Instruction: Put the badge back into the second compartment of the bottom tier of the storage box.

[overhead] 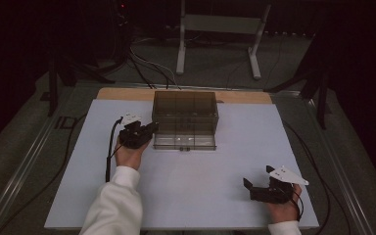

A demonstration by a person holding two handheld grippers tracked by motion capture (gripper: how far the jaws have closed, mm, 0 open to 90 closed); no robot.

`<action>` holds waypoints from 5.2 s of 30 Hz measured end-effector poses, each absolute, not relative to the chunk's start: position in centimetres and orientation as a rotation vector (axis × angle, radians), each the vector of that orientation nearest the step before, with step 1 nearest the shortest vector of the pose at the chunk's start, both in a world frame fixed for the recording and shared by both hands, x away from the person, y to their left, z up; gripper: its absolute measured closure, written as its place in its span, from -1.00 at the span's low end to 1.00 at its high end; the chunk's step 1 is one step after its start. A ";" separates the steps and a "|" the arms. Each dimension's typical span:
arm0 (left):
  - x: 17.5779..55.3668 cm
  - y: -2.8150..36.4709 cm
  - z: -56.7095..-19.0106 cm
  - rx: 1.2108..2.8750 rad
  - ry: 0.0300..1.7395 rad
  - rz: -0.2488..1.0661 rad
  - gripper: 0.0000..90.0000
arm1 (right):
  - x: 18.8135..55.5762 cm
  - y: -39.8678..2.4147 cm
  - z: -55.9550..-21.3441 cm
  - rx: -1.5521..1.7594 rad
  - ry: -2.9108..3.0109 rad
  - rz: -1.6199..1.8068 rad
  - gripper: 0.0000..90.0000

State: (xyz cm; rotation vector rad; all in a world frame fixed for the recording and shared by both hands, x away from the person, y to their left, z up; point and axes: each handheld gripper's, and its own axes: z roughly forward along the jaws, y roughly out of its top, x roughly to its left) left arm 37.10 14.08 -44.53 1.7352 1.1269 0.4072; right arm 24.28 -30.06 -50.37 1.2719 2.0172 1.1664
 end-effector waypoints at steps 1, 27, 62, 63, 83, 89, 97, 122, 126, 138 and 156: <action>37.2 14.0 -44.5 1.735 1.125 0.408 0.83 | 24.3 -30.1 -50.4 1.272 2.018 1.167 -1.00; 38.5 12.1 -44.7 1.797 1.100 0.420 0.83 | 24.3 -30.0 -50.4 1.272 2.021 1.166 -1.00; 39.8 9.5 -45.7 1.847 1.092 0.417 0.83 | 24.3 -30.2 -50.4 1.270 2.024 1.162 -1.00; 39.8 9.2 -45.8 1.850 1.090 0.419 0.83 | 24.3 -30.2 -50.4 1.271 2.022 1.165 -1.00; 40.3 7.7 -46.8 1.896 1.076 0.410 0.83 | 24.6 -29.9 -50.5 1.264 2.036 1.162 -1.00; 40.5 7.3 -47.1 1.911 1.075 0.415 0.83 | 24.6 -30.0 -50.6 1.263 2.037 1.163 -1.00; 40.7 6.9 -47.7 1.924 1.083 0.417 0.83 | 24.6 -30.1 -50.6 1.263 2.037 1.165 -1.00; 41.1 5.7 -49.6 2.006 1.091 0.427 0.92 | 24.6 -29.9 -50.6 1.261 2.043 1.162 -1.00; 41.1 5.6 -49.7 2.008 1.091 0.420 0.92 | 24.6 -29.9 -50.5 1.260 2.043 1.163 -1.00; 40.3 7.0 -48.9 1.963 1.093 0.393 0.32 | 24.6 -29.9 -50.5 1.260 2.043 1.163 -1.00; 37.9 13.5 -44.9 1.792 1.162 0.502 -0.83 | 24.6 -29.8 -50.6 1.259 2.047 1.160 -1.00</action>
